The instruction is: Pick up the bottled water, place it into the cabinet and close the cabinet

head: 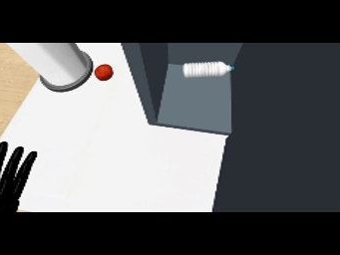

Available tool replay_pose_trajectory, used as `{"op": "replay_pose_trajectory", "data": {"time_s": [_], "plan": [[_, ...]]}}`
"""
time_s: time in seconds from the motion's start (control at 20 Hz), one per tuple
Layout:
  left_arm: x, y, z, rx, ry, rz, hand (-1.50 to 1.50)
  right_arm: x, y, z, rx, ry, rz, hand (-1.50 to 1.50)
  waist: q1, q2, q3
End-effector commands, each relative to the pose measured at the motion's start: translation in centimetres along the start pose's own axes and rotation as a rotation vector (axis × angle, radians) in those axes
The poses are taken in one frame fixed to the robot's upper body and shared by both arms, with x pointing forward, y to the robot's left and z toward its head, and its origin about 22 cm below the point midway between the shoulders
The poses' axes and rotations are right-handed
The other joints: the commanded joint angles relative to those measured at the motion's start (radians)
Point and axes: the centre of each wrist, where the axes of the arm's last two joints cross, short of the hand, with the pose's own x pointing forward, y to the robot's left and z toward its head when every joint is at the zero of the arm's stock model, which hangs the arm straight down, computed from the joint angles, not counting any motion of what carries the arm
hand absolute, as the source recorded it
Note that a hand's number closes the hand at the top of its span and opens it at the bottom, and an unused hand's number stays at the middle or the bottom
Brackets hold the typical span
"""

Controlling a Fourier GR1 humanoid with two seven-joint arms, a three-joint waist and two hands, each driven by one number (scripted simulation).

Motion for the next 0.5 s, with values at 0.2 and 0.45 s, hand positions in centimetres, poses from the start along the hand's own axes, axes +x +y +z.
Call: {"op": "replay_pose_trajectory", "data": {"time_s": [0.2, 0.45], "plan": [[1.1, 0.5, -0.5, -0.052, -0.004, 0.009, -1.5, 0.7, 1.5, -2.6, 0.264, 0.013, 0.008, 1.5, 0.053, 0.017, -0.003], [1.4, 1.3, -0.1, -0.066, 0.031, 0.004, -1.5, 0.8, 0.5, -2.9, 0.304, 0.034, 0.094, 1.5, 0.094, 0.02, -0.01]]}}
